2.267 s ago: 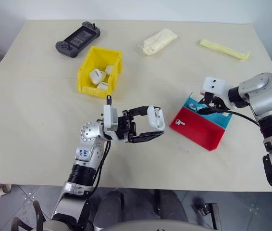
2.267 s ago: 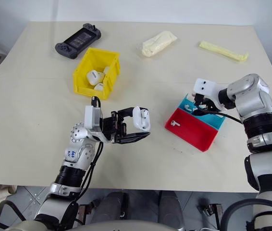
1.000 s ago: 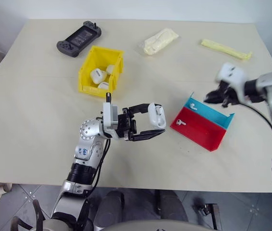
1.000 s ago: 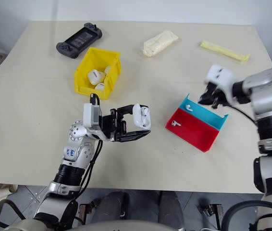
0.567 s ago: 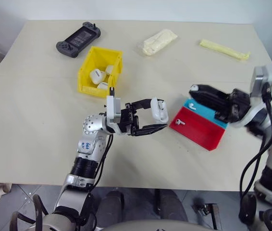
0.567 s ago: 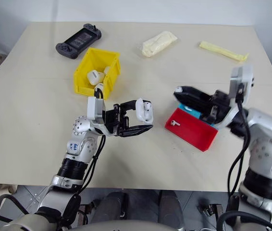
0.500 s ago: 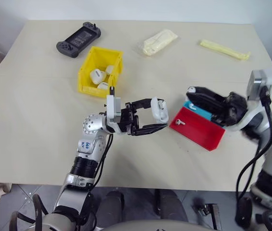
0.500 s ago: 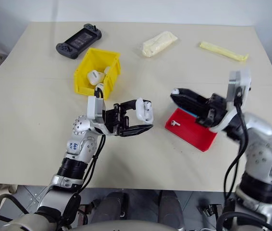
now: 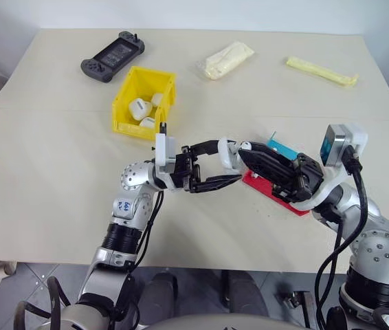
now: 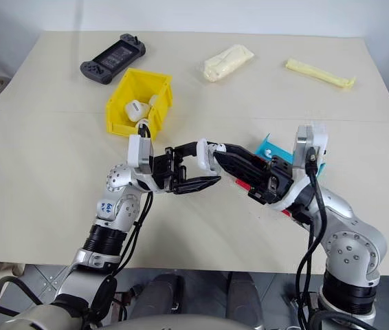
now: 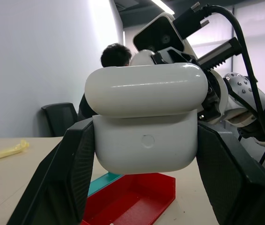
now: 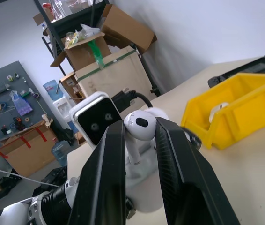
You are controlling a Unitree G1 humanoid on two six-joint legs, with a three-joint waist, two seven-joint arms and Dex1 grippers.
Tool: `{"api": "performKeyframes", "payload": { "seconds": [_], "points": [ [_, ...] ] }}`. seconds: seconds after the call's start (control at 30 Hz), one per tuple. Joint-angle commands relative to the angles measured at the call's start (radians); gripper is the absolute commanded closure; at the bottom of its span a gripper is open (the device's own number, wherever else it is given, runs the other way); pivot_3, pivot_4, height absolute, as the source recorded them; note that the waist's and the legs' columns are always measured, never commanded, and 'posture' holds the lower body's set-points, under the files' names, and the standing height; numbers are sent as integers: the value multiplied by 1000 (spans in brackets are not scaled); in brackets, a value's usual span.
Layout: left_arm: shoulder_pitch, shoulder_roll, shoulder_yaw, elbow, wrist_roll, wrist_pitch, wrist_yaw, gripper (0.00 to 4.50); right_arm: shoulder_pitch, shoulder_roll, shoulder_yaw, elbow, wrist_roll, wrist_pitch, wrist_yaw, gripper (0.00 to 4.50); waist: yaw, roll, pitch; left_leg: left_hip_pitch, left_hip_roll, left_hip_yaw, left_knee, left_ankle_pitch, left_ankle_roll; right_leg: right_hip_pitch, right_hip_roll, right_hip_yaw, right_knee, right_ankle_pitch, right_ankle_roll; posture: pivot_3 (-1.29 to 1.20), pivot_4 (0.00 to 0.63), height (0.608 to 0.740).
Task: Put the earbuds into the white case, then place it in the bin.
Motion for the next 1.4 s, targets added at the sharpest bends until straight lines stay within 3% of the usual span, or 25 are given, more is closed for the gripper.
{"api": "performKeyframes", "payload": {
  "seconds": [0.03,0.2,0.4,0.57,0.6,0.8,0.97,1.2,1.3,1.4],
  "points": [
    [-13,-8,6,-35,-14,1,12,1676,19,-26,25,-5,-2,-37,13,3959,0,0,0,0,0,0,0,0,0,0,0,0,0,0,0,0,150,740],
    [-14,-8,10,-43,-17,9,22,1676,39,-52,60,7,-41,-79,27,3959,0,0,0,0,0,0,0,0,0,0,0,0,0,0,0,0,150,740],
    [-29,-17,22,-56,-37,39,45,1676,57,-82,144,38,-213,-213,74,3959,0,0,0,0,0,0,0,0,0,0,0,0,0,0,0,0,150,740],
    [-36,-19,25,-57,-38,49,43,1676,59,-109,179,44,-217,-231,106,3959,0,0,0,0,0,0,0,0,0,0,0,0,0,0,0,0,150,740],
    [-38,-19,25,-57,-38,51,42,1676,58,-111,183,42,-239,-250,100,3235,0,0,0,0,0,0,0,0,0,0,0,0,0,0,0,0,150,740],
    [-38,-18,32,-57,-34,59,35,1676,59,-144,147,18,-186,-235,85,1318,5,0,0,0,0,0,0,0,0,0,0,0,-1,0,0,0,150,740],
    [-11,79,41,-55,13,89,17,1676,146,-292,-49,43,-130,-217,141,1318,14,0,0,0,0,0,0,0,1,1,0,0,-2,0,0,0,150,740],
    [-11,290,-39,-23,214,40,-3,1676,233,-444,-124,121,-239,-300,290,1318,16,0,0,1,1,3,-1,0,1,1,1,1,-2,0,0,0,150,740],
    [-31,343,-88,-1,300,-9,-20,1676,155,-440,-50,124,-289,-334,298,2203,16,0,0,1,1,3,-1,-1,1,1,1,1,-2,0,0,0,150,740],
    [-60,324,-114,-17,316,41,8,1676,75,-435,63,82,-282,-289,306,3240,16,0,0,1,1,2,-1,0,1,0,1,1,-1,0,0,0,150,740]
  ]
}}
